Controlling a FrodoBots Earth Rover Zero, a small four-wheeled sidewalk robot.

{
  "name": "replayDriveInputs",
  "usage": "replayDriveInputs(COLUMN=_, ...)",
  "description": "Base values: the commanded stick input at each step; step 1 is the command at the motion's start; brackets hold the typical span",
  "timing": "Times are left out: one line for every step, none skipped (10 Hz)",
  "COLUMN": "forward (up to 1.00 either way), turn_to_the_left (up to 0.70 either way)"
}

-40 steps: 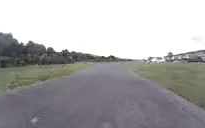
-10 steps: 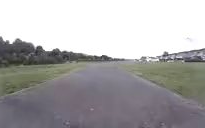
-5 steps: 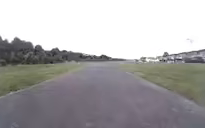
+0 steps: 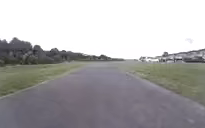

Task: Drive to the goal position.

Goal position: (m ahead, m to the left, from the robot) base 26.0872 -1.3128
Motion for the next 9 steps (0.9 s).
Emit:
replayDriveInputs(forward=0.7, turn_to_the_left=0.0)
replayDriveInputs(forward=0.7, turn_to_the_left=0.0)
replayDriveInputs(forward=0.7, turn_to_the_left=0.0)
replayDriveInputs(forward=0.7, turn_to_the_left=0.0)
replayDriveInputs(forward=0.7, turn_to_the_left=0.0)
replayDriveInputs(forward=0.7, turn_to_the_left=0.0)
replayDriveInputs(forward=0.7, turn_to_the_left=0.0)
replayDriveInputs(forward=0.7, turn_to_the_left=0.0)
replayDriveInputs(forward=0.7, turn_to_the_left=0.0)
